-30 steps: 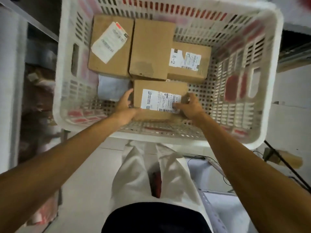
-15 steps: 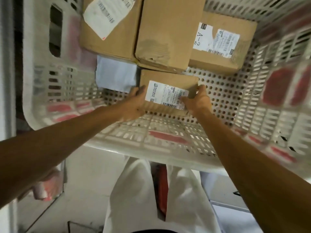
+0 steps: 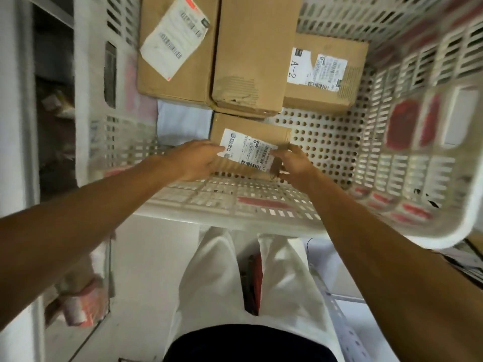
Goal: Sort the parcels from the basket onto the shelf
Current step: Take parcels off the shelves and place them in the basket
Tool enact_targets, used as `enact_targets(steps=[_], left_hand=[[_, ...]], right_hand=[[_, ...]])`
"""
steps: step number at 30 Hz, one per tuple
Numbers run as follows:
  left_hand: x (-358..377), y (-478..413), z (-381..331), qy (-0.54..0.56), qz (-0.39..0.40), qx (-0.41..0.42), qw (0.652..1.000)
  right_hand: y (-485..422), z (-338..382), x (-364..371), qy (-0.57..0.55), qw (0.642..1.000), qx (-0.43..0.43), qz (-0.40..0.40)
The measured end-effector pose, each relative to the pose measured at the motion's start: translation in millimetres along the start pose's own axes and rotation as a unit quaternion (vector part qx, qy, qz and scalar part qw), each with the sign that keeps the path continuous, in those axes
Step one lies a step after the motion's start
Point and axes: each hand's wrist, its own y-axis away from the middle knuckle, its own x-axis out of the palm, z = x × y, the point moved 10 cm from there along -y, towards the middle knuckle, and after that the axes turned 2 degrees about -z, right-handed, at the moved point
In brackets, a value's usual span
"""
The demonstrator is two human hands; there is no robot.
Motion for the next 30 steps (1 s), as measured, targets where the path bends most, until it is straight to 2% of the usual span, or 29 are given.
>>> enact_targets(steps=[2,4,8,12,16,19,22,27,30], left_hand=[[-6.1,7.8,-4.3,-0.032,0.005,0.006,0.999],[-12.5,18.2,-13.4,-0.06,0.005,0.02,0.998],[-31.2,43.6,-29.7,-0.022,-0.004,0.025,0.999],[-67.9,86.1,-29.7,0.005,-0.056,-0.011,0.998],[-109.1,148.8,-30.2,0.033,-0.142,-0.048,0.988],[-135.0,207.2,-39.5,-0.046,-0.158,-0.07,0.984],[-170.5,269.8,-40.2,-0.099,-0.204,-0.091,0.97],[-226.9,403.4,-12.2,-0.045,-0.346,-0.156,0.924],[-245.1,500.8,17.0,0.002,-0.423,-0.197,0.884]], right_hand=[[16.3,9.1,-3.8,0.024,0.999,-0.032,-0.001],[33.0,21.0,-6.7,0.117,0.99,-0.077,-0.014],[80.2,46.7,7.1,0.322,0.931,-0.17,-0.029],[130.8,69.5,29.7,0.415,0.878,-0.239,-0.013],[177.0,98.0,59.1,0.455,0.841,-0.292,0.022],[225.8,128.9,86.4,0.454,0.821,-0.342,0.046],[285.6,176.8,122.6,0.459,0.771,-0.438,0.051],[400.2,230.6,215.4,0.485,0.668,-0.556,0.099],[481.4,241.7,284.4,0.48,0.606,-0.617,0.147]])
